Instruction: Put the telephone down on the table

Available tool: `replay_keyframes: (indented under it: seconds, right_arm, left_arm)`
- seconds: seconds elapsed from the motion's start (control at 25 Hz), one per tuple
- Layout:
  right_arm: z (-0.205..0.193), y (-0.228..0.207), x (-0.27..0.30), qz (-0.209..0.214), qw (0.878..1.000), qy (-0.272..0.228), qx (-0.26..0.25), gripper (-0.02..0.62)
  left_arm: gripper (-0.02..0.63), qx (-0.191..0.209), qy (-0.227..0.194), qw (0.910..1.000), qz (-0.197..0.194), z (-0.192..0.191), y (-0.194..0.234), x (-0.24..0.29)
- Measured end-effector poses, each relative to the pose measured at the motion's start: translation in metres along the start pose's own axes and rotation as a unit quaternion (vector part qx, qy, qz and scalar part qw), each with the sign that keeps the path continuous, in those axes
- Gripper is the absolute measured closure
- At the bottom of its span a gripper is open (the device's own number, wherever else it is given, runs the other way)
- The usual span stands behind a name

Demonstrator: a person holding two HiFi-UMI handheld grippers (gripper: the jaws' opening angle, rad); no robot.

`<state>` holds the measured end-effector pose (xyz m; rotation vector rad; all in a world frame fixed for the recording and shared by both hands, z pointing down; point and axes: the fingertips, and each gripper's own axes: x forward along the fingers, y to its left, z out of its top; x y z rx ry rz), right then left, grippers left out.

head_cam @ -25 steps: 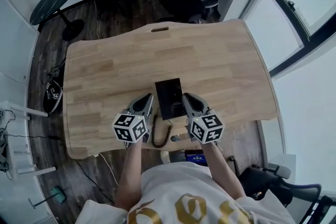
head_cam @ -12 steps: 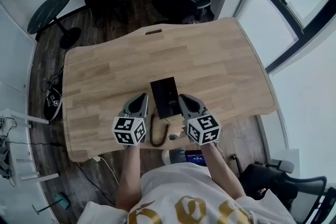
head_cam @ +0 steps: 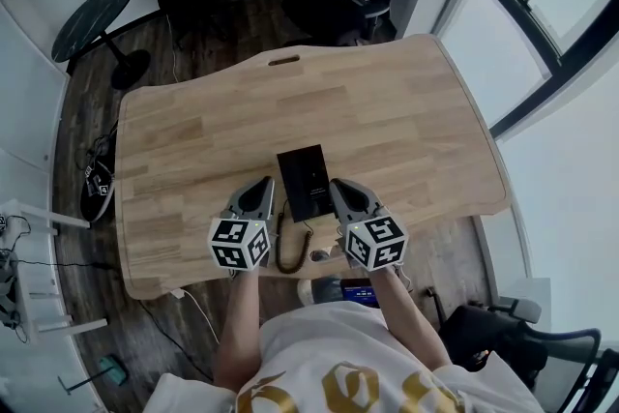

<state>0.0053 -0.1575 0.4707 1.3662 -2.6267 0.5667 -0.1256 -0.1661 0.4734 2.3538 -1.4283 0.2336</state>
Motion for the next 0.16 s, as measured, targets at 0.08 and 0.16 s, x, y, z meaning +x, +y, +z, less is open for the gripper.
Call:
replay_keyframes:
  seconds: [0.08,0.16]
  right_arm:
    - [-0.0014,-0.0008,0.0017,0.001,1.0,0.001,0.002,0.584]
    - [-0.0025,-0.0015,0.0032,0.002,1.0,0.001,0.001,0.584]
  left_arm:
    - [0.597,-0.001,0.002,1.0,0.003,-0.0022,0.003,0.0015]
    - [0.597,-0.004,0.003,1.0,0.006,-0.0039,0.0056,0.0026]
